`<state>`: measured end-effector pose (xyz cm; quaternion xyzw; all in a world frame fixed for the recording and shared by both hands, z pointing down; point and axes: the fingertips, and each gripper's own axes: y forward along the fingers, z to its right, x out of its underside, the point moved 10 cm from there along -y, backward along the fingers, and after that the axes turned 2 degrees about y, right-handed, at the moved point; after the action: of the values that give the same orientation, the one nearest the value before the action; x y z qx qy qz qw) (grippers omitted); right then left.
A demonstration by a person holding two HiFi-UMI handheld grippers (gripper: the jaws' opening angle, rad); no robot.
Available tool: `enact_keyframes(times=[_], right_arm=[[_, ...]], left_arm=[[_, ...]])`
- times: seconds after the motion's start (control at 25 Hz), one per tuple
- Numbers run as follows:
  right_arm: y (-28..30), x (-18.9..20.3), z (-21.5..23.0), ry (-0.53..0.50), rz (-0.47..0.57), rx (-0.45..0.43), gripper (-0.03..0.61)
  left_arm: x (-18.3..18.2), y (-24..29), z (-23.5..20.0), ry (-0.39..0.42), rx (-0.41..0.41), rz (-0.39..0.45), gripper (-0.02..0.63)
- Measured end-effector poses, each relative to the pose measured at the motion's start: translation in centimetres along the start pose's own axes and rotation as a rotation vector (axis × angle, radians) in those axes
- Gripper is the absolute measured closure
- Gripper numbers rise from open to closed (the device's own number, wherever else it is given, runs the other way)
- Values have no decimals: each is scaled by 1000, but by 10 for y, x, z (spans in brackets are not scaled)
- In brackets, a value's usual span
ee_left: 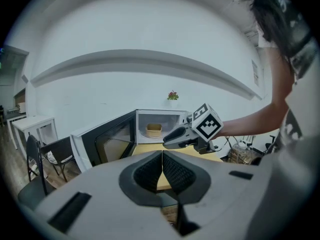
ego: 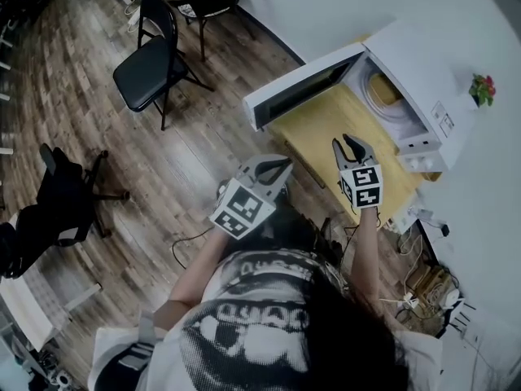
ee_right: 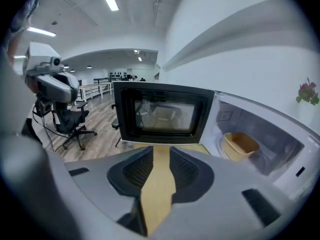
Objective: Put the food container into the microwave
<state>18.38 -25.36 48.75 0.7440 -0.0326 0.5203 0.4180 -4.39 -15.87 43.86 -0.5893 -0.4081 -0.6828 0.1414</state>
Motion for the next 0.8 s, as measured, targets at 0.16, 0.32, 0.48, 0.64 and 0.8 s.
enact_keyframes(times=[0.16, 0.32, 0.48, 0.64, 0.8], right_arm=[[-21, 5, -56, 26, 19, -27, 472], [-44, 7, -105, 75, 65, -38, 476], [-68, 12, -143, 107, 96, -34, 477], [-84, 14, -169, 112, 104, -21, 480], [-101, 16, -181, 117, 108, -9, 482]], left_arm=[[14, -31, 5, 4, 21, -12, 612], [24, -58, 11, 22, 44, -20, 612], [36, -78, 20, 28, 78, -29, 612], [47, -88, 25, 31, 110, -37, 612], [45, -90, 33, 41, 139, -21, 612]])
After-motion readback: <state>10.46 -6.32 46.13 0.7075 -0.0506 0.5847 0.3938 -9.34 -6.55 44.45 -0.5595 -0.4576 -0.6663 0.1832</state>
